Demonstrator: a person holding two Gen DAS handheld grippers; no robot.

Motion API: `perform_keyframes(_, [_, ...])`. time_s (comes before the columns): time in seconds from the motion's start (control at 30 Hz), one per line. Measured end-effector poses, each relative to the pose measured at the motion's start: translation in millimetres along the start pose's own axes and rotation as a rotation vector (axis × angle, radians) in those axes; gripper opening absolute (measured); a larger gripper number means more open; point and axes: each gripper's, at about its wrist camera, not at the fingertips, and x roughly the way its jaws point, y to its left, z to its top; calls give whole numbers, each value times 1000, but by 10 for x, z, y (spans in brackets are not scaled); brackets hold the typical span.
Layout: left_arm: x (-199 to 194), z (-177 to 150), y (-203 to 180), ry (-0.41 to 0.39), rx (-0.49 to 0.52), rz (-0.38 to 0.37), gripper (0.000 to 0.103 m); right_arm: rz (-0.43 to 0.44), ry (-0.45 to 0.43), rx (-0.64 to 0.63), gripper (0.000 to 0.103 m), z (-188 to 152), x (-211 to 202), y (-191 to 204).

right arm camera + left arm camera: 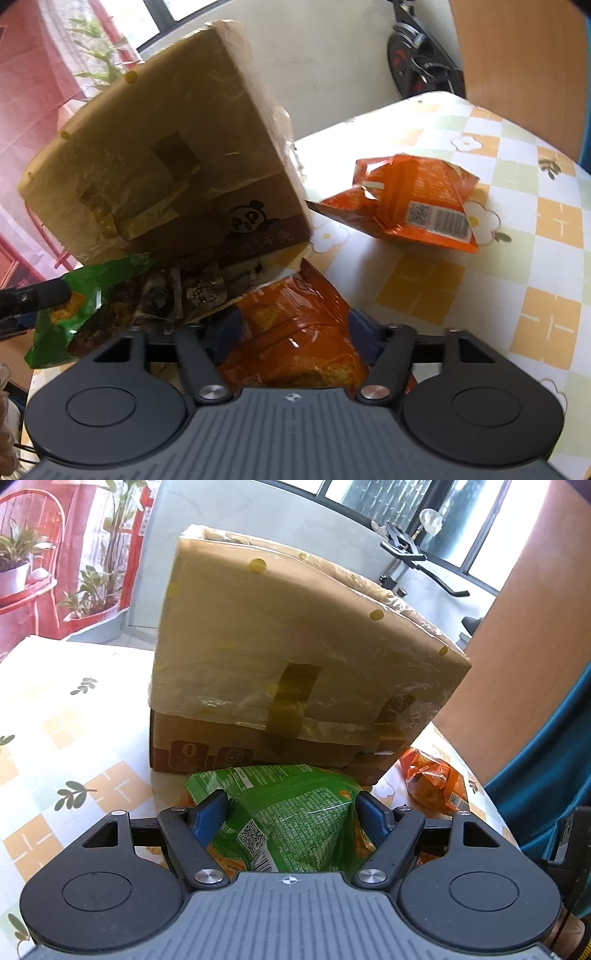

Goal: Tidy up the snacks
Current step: 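Close the left tool on the green bag while the right tool closes on the orange bag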

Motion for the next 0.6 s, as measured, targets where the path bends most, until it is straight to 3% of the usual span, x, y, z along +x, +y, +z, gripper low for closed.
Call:
perform_keyframes(0.1, [-31, -2, 40, -2, -8, 0, 70, -11, -6, 41, 83, -28, -33, -64])
perform_keyframes(0.13, [-32, 2, 52, 0, -11, -6, 58, -11, -5, 57, 84, -38, -43, -89])
perform_keyframes(0.17, [-24, 6, 59, 6, -15, -10, 55, -19, -4, 72, 87, -47, -57, -110])
perform_keyframes(0.37, [12, -41, 66, 26, -16, -1, 55, -20, 14, 60, 87, -63, -90, -66])
perform_keyframes(0.43, [-2, -51, 89, 34, -32, -11, 59, -23, 3, 35, 87, -64, -143, -19])
perform_keyframes(0.53, [-22, -70, 115, 50, -56, -47, 78, -20, -16, -3, 87, -64, -228, 33])
perform_keyframes(0.6, [-13, -106, 95, 66, -41, -59, 82, -10, 0, -30, 87, -64, -231, 51])
